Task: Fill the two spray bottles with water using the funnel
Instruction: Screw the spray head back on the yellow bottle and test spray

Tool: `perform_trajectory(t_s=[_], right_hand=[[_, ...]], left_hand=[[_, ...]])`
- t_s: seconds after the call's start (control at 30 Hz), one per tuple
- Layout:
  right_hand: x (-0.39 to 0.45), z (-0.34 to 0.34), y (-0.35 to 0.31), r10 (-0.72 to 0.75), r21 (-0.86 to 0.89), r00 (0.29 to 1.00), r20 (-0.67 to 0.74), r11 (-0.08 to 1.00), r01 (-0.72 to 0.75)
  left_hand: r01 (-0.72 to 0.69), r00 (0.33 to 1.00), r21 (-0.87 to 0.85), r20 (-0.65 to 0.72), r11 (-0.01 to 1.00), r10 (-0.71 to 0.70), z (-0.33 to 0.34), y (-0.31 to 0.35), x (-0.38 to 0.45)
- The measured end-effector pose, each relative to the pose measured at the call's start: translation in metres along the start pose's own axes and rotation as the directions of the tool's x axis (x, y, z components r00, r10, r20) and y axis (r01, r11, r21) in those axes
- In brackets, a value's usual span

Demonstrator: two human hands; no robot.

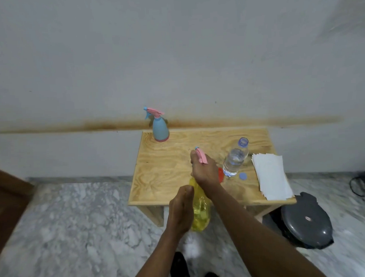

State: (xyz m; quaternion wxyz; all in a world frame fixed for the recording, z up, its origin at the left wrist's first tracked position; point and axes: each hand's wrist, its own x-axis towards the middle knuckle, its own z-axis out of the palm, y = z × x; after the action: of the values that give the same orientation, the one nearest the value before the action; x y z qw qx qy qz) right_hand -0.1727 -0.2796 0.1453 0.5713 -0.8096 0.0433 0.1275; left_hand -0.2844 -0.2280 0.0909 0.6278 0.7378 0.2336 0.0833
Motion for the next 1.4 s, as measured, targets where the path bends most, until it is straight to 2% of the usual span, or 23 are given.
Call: perform_trajectory(t_s=[0.07, 0.13, 0.2, 0.37, 0.7, 0.93, 1.17, 1.27, 1.4], right_hand=[[-0.001, 0.008, 0.023, -0.006, -0.036, 1.000, 0.029, 0.999, 0.007], [-0.002, 0.016, 0.039, 0.030, -0.075, 0.998, 0.060, 0.997, -0.025], [-0.006, 0.020, 0.046, 0.069, -0.122, 0.993, 0.091, 0.991, -0.058], [-0.012, 0.023, 0.049, 0.062, -0.236, 0.988, 0.142, 0.971, -0.027], [0.002, 0.039, 0.062, 0.067, -0.437, 0.982, 0.176, 0.899, 0.016], [-0.001, 0.026, 0.067, 0.084, -0.378, 0.974, 0.211, 0.926, 0.002], [-0.007, 0.036, 0.056, 0.056, -0.367, 0.945, 0.322, 0.928, 0.070], [-0.010, 0.050, 0.056, 0.022, -0.406, 0.923, 0.383, 0.902, 0.147], [-0.013, 0.056, 0.055, 0.028, -0.390, 0.923, 0.384, 0.911, 0.134]], left_hand=[[0.019, 1.000, 0.014, -0.012, 1.000, -0.018, 0.002, -0.023, -0.006], [0.020, 0.998, 0.159, -0.061, 0.987, -0.010, 0.000, -0.035, -0.015], [0.061, 0.997, 0.221, -0.060, 0.973, -0.049, -0.002, -0.041, -0.023], [0.130, 0.990, 0.174, -0.078, 0.976, -0.118, -0.009, -0.041, -0.031], [0.197, 0.979, 0.275, -0.114, 0.941, -0.171, -0.015, -0.046, -0.022], [0.243, 0.970, 0.295, -0.096, 0.924, -0.225, -0.006, -0.045, -0.027], [0.208, 0.972, 0.183, -0.153, 0.961, -0.181, -0.016, -0.047, -0.035], [0.199, 0.969, 0.193, -0.187, 0.961, -0.163, -0.022, -0.043, -0.039], [0.195, 0.963, 0.210, -0.227, 0.958, -0.146, -0.025, -0.044, -0.042]])
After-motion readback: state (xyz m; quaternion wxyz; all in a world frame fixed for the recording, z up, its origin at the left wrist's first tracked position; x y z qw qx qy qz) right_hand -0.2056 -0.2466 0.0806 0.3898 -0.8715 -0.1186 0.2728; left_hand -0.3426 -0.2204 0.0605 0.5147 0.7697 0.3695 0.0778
